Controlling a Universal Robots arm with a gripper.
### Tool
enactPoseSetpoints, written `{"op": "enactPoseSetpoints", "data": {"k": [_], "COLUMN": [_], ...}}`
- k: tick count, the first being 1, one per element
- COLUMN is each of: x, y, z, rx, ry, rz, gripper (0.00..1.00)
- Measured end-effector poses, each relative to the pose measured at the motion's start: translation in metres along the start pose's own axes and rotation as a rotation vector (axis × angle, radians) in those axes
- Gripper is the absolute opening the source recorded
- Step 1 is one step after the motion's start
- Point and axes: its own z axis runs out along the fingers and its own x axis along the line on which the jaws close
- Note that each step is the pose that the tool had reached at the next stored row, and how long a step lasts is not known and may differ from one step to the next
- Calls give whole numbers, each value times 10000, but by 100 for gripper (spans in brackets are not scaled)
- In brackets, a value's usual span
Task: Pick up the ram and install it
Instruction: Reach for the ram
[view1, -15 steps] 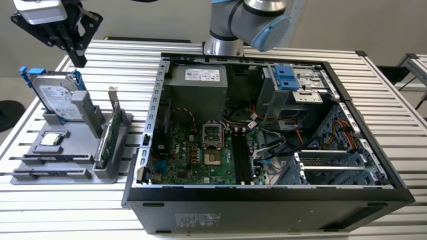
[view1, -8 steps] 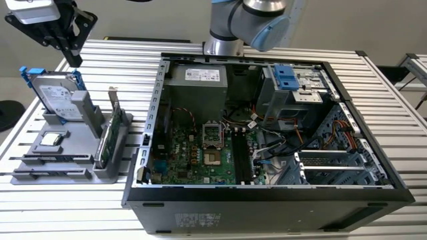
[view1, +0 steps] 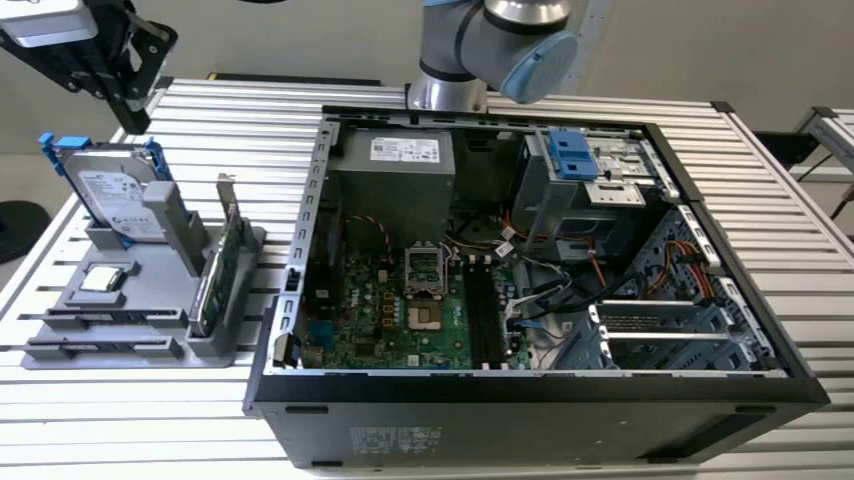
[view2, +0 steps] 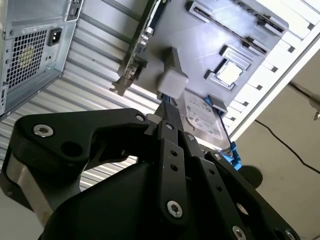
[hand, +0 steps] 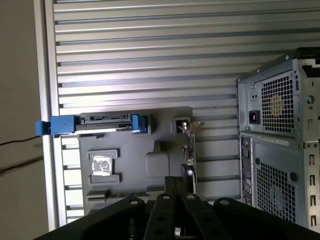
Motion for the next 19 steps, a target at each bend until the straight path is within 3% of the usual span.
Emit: {"op": "enactPoseSetpoints", "data": {"k": [19], "x": [320], "y": [-22], "z": [-7], "rx": [0], "ry": [0], "rz": [0], "gripper": [0]}}
